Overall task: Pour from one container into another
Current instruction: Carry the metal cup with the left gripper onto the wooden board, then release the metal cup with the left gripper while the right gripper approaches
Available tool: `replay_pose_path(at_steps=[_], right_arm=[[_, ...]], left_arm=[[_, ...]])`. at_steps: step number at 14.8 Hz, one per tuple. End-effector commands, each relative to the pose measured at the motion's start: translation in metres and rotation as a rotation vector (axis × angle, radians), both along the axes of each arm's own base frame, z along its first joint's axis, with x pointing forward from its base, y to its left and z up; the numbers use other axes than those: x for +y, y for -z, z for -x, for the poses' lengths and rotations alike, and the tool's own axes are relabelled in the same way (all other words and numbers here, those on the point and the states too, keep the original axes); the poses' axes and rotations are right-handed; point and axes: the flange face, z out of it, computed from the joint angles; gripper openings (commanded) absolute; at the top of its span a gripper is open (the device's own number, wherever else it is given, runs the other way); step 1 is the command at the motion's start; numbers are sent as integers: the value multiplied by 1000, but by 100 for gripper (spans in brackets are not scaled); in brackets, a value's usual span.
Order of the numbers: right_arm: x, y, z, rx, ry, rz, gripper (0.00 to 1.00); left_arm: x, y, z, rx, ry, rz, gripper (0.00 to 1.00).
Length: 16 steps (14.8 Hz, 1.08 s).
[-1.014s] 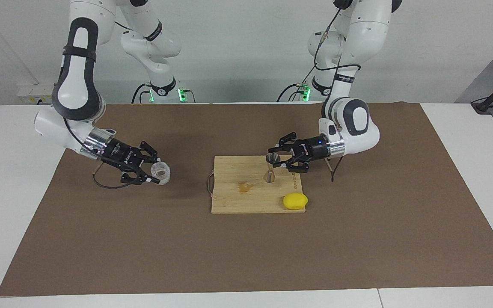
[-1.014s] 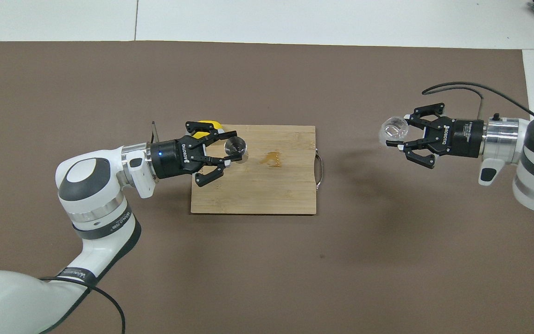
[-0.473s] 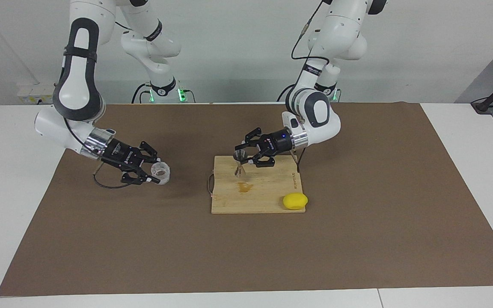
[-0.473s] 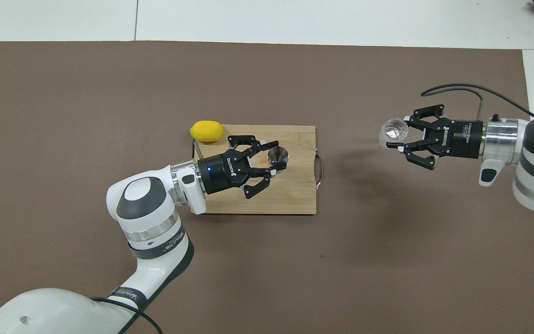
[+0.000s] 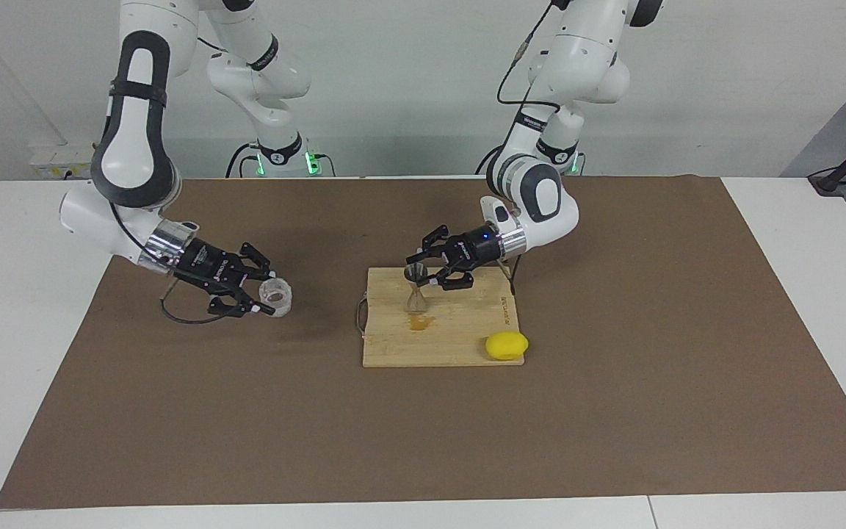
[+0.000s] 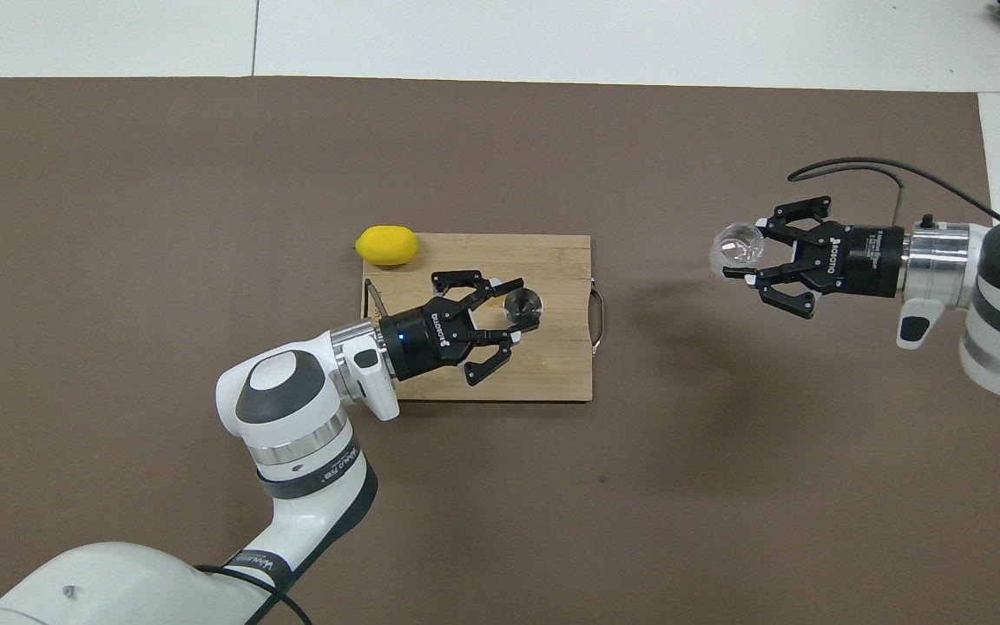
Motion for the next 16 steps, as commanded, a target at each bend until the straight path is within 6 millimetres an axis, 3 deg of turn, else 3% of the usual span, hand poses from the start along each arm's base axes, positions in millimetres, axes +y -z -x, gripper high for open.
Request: replay_pose_path(at_steps=[1, 8, 12, 13, 14, 16], right_arm=[[-2, -7, 8, 12, 12, 16, 0], [5, -7, 8, -22, -20, 25, 0], [24, -9, 8, -46, -71, 24, 0], [30, -9, 8, -43, -83, 21, 0], [34, -9, 9, -43, -92, 19, 0], [39, -9, 10, -38, -108, 10, 0]], left_arm=[[2, 3, 5, -34, -15, -7, 0], [4, 21, 7, -47, -27, -25, 0], [0, 30, 7, -57, -22, -4, 0], [0, 30, 7, -58, -21, -3, 18], [-1, 30, 7, -59, -20, -2, 50], [1, 30, 6, -58, -22, -2, 51]])
